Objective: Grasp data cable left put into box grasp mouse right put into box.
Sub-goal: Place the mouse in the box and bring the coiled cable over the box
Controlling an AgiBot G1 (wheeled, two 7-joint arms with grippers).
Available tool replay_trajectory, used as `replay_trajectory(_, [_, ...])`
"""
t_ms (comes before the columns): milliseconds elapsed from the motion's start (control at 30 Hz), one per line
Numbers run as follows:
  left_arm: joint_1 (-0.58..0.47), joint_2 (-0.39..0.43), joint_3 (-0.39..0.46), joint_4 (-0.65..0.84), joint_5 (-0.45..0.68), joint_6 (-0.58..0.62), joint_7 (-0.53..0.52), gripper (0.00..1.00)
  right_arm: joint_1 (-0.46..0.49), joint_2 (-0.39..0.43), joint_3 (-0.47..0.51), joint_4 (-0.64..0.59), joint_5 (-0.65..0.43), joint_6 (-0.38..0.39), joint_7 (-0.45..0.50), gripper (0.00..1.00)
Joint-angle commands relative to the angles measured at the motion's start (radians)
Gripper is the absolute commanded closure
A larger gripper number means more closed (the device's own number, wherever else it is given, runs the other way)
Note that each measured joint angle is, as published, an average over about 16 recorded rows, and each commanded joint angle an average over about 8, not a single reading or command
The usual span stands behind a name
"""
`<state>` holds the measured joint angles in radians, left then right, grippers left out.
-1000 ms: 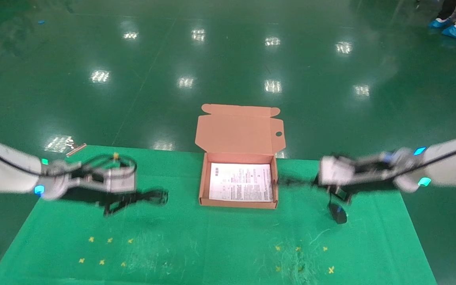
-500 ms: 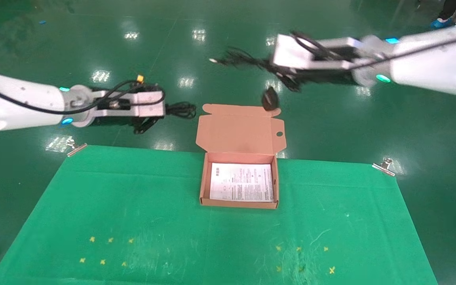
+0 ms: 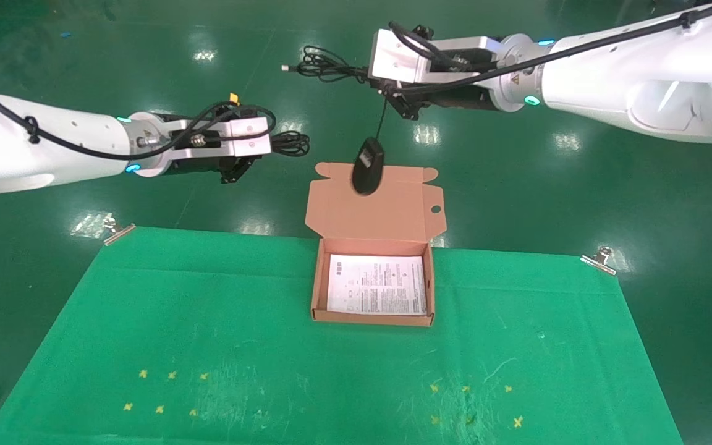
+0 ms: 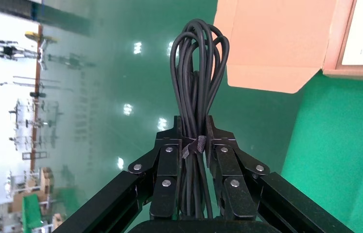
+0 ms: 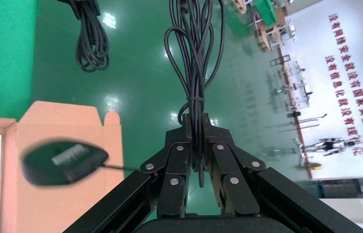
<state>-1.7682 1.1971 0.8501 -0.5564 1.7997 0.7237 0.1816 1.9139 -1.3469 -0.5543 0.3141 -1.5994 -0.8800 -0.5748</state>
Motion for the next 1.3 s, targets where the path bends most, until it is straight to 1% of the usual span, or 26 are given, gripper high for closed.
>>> replay_trajectory(33, [-0.002, 0.005, 0.001, 0.004, 0.003, -0.007, -0.003, 1.00, 0.002, -0.002, 0.002, -0.008, 0.009, -0.003, -0.008, 1.00])
replay_trajectory(200, [0.011, -0.021, 0.002, 0.002, 0.007, -0.001, -0.009, 1.00, -0.028, -0.001, -0.016, 0.015, 0.012, 0.002, 0.012, 1.00])
replay_trajectory(333, [0.015, -0.042, 0.011, 0.001, 0.028, 0.008, -0.035, 1.00, -0.053, -0.004, -0.038, 0.027, 0.008, 0.015, 0.029, 1.00])
replay_trajectory(667, [0.023, -0.088, 0.055, -0.031, 0.134, 0.030, -0.170, 1.00, -0.129, -0.015, -0.118, 0.090, 0.034, 0.027, 0.093, 1.00])
replay_trajectory(1033, [0.037, -0.127, 0.085, -0.132, 0.227, 0.055, -0.320, 1.00, -0.209, -0.020, -0.265, 0.157, 0.087, 0.083, 0.201, 1.00])
replay_trajectory(1167, [0.044, -0.138, 0.089, -0.167, 0.249, 0.059, -0.357, 1.00, -0.237, -0.020, -0.307, 0.152, 0.129, 0.102, 0.257, 1.00])
replay_trajectory(1300, [0.050, -0.146, 0.093, -0.196, 0.266, 0.063, -0.387, 1.00, -0.264, -0.018, -0.337, 0.118, 0.177, 0.122, 0.312, 1.00])
